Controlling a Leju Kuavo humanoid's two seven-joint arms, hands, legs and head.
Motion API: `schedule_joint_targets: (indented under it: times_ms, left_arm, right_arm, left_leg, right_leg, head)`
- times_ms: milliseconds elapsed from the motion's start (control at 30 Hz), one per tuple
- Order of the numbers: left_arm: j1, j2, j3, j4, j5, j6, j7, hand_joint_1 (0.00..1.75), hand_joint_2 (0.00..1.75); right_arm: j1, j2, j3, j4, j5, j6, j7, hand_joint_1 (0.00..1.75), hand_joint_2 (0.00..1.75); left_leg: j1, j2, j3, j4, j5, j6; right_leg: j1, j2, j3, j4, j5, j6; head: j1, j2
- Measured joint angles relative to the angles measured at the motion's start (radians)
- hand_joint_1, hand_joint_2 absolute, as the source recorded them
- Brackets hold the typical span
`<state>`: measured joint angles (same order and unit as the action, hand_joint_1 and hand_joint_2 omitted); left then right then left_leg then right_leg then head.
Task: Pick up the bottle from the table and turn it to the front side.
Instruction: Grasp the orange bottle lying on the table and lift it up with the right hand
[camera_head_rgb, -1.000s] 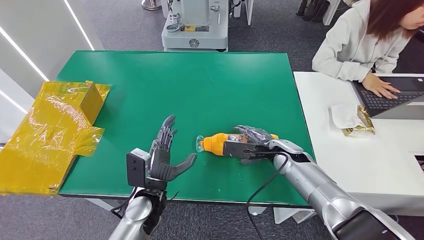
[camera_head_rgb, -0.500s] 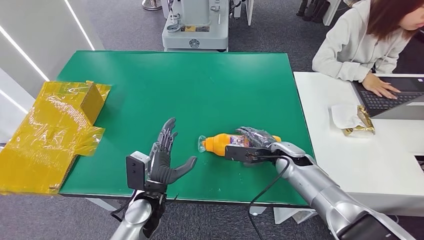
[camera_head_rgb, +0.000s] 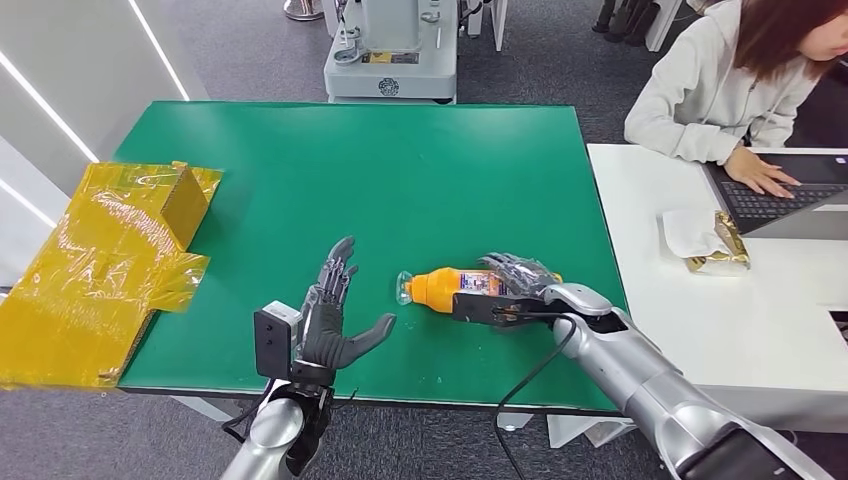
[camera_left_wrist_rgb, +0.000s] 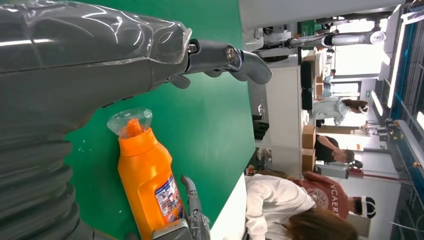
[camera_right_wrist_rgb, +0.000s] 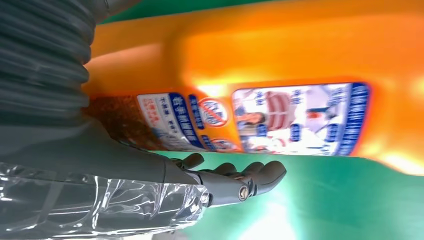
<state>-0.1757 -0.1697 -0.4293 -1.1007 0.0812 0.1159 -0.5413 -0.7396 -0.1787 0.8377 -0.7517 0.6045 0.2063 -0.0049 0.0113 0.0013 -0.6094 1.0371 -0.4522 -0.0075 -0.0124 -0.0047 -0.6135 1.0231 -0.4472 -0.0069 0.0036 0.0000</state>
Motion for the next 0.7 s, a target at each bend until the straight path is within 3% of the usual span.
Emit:
schedule_joint_targets:
  times_ms: [467, 500, 600, 633, 700]
  left_arm:
    - [0.032, 0.0, 0.021, 0.0, 0.001, -0.005, 0.0, 0.0, 1.75]
    - [0.033, 0.0, 0.022, 0.0, 0.0, -0.005, 0.0, 0.0, 1.75]
    - [0.035, 0.0, 0.022, -0.001, 0.0, -0.008, 0.0, 0.0, 1.75]
    - [0.035, 0.0, 0.022, -0.001, 0.0, -0.01, 0.0, 0.0, 1.75]
    - [0.037, 0.0, 0.022, -0.002, 0.0, -0.013, 0.0, 0.0, 1.75]
  right_arm:
    - [0.127, -0.111, -0.084, -0.128, 0.038, -0.051, 0.035, 0.03, 1.75]
    - [0.136, -0.117, -0.092, -0.14, 0.04, -0.05, 0.038, 0.27, 1.75]
    - [0.161, -0.128, -0.115, -0.171, 0.056, -0.035, 0.045, 1.54, 1.75]
    - [0.169, -0.13, -0.123, -0.18, 0.062, -0.031, 0.046, 1.73, 1.75]
    - [0.182, -0.131, -0.137, -0.193, 0.069, -0.03, 0.047, 1.61, 1.75]
  left_leg:
    - [0.0, 0.001, 0.001, 0.0, 0.0, 0.0]
    - [0.0, 0.001, 0.001, 0.0, 0.0, 0.0]
    - [0.0, 0.0, 0.001, 0.0, 0.0, 0.0]
    - [0.0, 0.0, 0.001, 0.0, 0.0, 0.0]
    - [0.0, 0.0, 0.001, 0.0, 0.0, 0.0]
  right_leg:
    - [0.0, 0.0, 0.001, -0.001, 0.0, 0.0]
    - [0.0, 0.0, 0.001, -0.001, 0.0, 0.0]
    - [0.0, 0.0, 0.001, -0.001, 0.0, 0.0]
    - [0.0, 0.0, 0.001, 0.0, 0.0, 0.0]
    - [0.0, 0.0, 0.001, 0.0, 0.0, 0.0]
  head:
    - [0.0, 0.0]
    - [0.0, 0.0]
    - [0.0, 0.0]
    - [0.0, 0.0]
    - [0.0, 0.0]
